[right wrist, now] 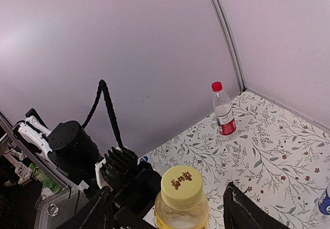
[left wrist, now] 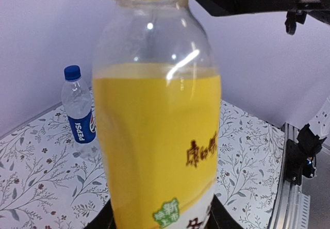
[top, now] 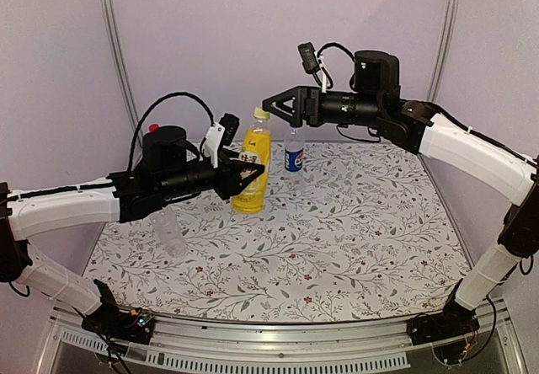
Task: Unscrew the bottle caps
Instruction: Pass from the right arm to the left, then unscrew the bottle cap from the plastic bottle.
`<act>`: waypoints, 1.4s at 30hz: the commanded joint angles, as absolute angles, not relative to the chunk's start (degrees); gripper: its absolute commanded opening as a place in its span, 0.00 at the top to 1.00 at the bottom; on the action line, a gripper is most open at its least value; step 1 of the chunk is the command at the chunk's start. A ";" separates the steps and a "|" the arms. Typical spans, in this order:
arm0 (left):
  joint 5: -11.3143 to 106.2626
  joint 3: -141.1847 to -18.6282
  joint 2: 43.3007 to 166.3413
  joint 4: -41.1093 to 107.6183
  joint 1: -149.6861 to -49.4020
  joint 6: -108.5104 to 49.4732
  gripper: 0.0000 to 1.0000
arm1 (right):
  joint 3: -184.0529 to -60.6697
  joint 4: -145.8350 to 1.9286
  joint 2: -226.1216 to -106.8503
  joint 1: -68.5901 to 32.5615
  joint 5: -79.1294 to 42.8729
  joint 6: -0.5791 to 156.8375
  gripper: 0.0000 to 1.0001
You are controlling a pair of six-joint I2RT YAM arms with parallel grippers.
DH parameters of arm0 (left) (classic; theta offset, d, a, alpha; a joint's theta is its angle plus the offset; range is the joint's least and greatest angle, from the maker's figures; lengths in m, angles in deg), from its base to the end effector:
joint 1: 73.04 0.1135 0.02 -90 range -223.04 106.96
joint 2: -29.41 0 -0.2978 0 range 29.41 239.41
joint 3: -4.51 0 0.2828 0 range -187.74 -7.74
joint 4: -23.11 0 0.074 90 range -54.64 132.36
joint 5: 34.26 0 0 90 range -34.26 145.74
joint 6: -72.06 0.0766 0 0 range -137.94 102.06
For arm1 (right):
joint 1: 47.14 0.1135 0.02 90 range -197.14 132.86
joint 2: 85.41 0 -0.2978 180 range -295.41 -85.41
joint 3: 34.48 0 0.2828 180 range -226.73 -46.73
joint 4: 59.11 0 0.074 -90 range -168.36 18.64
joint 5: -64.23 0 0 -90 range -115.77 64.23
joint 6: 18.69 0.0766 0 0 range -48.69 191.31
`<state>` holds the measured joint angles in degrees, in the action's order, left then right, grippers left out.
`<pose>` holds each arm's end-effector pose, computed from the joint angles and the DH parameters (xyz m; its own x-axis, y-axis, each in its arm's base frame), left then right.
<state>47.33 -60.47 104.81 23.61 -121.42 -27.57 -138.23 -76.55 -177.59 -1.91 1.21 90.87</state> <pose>0.2375 -0.2841 0.3222 -0.2637 0.0477 -0.9634 0.8021 0.5656 -0.1916 0.2922 0.3439 0.4533 -0.3861 0.0344 -0.9218 -0.8715 0.3138 0.3768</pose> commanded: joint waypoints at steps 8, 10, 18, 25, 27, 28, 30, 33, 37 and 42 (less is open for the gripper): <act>46.07 -60.11 104.61 21.24 -122.18 -27.14 0.70 | -142.12 -75.59 -181.44 -1.26 -0.02 90.45 0.43; 45.88 -59.70 104.35 20.57 -122.18 -26.88 0.70 | -142.24 -75.50 -181.67 -1.25 0.38 90.31 0.46; 39.96 -55.47 103.45 10.03 -122.15 -23.71 0.71 | -143.51 -76.00 -181.76 -1.03 3.39 87.85 0.49; 39.73 -55.77 104.03 6.59 -122.04 -21.65 0.70 | -143.00 -78.15 -179.88 -0.98 4.03 84.78 0.41; 39.29 -55.37 104.56 5.52 -121.96 -21.60 0.70 | -143.05 -78.65 -179.46 -1.00 4.66 83.90 0.38; 39.16 -54.94 104.90 5.02 -121.92 -21.89 0.70 | -143.06 -78.85 -179.30 -1.00 5.03 83.21 0.37; 38.56 -54.42 105.31 3.92 -121.53 -22.80 0.70 | -143.06 -79.15 -179.04 -0.98 5.57 82.58 0.37; 37.45 -54.08 105.63 3.09 -120.64 -24.03 0.70 | -142.88 -79.25 -178.69 -1.00 6.21 81.90 0.37; 37.03 -53.11 105.21 2.19 -119.79 -24.30 0.70 | -142.83 -79.81 -178.12 -1.00 6.14 81.60 0.37; 37.35 -52.99 104.82 2.64 -119.72 -24.09 0.70 | -142.72 -79.71 -178.17 -1.00 9.15 80.91 0.37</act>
